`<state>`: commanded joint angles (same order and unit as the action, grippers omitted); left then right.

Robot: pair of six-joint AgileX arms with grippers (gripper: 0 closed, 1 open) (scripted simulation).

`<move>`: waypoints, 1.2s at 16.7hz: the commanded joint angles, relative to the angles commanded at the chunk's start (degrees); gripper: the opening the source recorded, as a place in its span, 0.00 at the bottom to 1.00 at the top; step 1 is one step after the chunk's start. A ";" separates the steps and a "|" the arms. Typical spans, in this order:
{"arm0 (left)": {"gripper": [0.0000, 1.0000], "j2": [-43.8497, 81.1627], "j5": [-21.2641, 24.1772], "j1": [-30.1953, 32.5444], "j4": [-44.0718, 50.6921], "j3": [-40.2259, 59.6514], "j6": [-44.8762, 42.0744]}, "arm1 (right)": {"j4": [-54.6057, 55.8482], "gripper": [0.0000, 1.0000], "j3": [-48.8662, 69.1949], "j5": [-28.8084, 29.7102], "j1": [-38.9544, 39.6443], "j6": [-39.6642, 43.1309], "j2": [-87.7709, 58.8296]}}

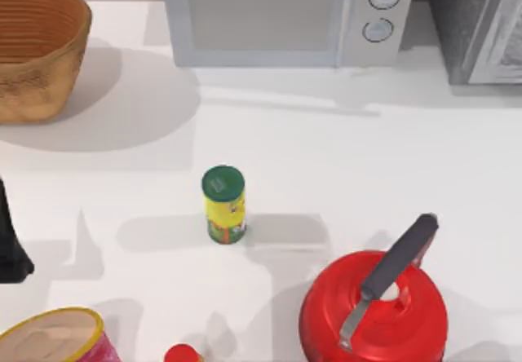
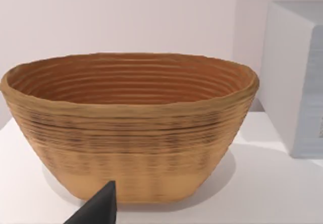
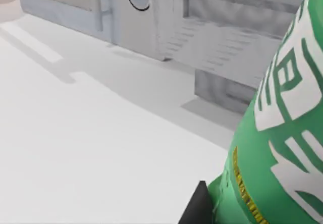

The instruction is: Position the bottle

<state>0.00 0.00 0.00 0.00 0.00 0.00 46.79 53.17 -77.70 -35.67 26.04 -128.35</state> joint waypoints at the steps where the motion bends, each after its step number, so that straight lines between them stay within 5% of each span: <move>1: 1.00 0.00 0.00 0.00 0.00 0.00 0.00 | 2.30 0.00 -0.17 0.58 0.55 -1.57 -0.16; 8: 1.00 0.00 0.00 0.00 0.00 0.00 0.00 | 5.51 0.00 -0.35 1.56 1.40 -3.84 -0.21; 20: 1.00 0.00 0.00 0.00 0.00 0.00 0.00 | 5.51 0.90 -0.35 1.56 1.40 -3.84 -0.21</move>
<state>0.00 0.00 0.00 0.00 0.00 0.00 52.30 52.83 -76.14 -34.27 22.21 -128.56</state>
